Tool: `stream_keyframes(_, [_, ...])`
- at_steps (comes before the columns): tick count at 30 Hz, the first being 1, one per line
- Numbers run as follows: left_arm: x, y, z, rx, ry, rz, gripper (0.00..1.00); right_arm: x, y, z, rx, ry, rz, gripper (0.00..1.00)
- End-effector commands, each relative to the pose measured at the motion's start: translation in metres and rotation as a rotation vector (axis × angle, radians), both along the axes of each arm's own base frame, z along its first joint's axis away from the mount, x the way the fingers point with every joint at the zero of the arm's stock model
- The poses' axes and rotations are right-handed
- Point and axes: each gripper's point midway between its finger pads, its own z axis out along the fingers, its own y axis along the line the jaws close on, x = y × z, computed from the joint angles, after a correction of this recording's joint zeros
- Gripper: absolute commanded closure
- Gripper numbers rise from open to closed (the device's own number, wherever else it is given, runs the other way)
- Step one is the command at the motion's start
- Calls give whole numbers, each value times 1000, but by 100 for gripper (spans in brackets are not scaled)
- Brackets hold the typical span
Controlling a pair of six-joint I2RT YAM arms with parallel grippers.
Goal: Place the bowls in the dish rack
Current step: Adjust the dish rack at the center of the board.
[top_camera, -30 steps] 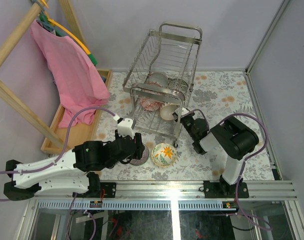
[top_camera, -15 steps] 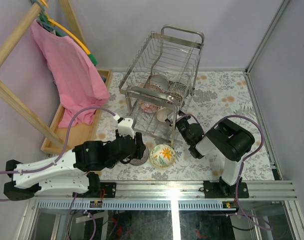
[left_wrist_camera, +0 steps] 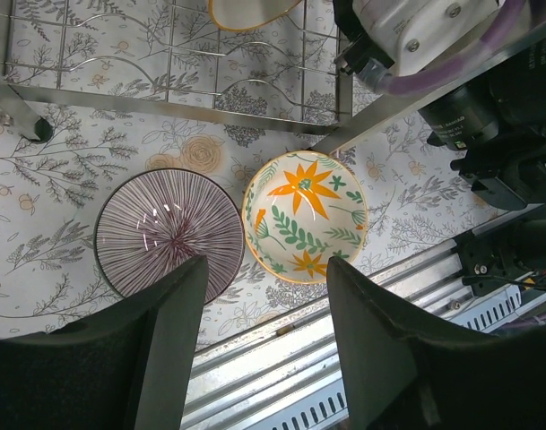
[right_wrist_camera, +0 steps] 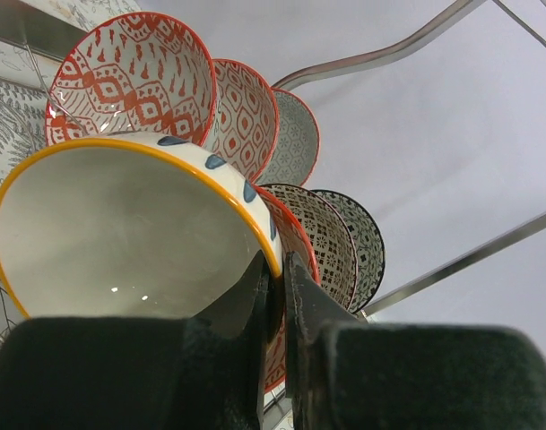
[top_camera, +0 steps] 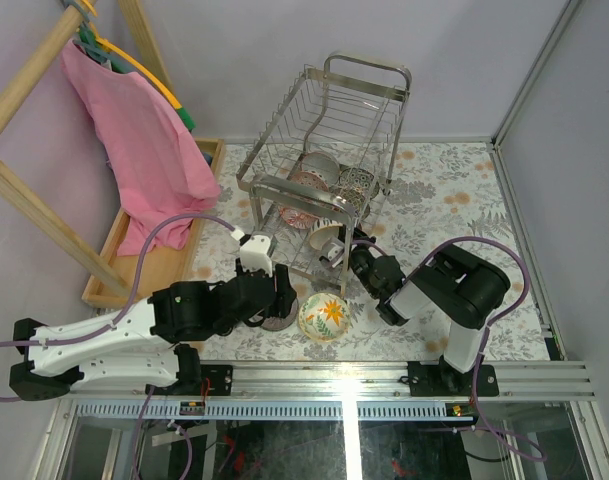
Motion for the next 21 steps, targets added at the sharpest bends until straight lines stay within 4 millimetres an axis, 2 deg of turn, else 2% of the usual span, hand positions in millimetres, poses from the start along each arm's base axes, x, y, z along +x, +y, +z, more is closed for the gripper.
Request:
stream_keyframes(1, [7,-10,17,-60,-31,6,45,-33,14,-34,-110,28,148,90])
stream_keyframes(18, [8,-17,17,-60,-31,-6,45,-53,9,-38,-68,81,199,78])
stream_keyframes(21, [9,-19,17,-61,-31,-8,45,-54,8,-37,-62,84,198,72])
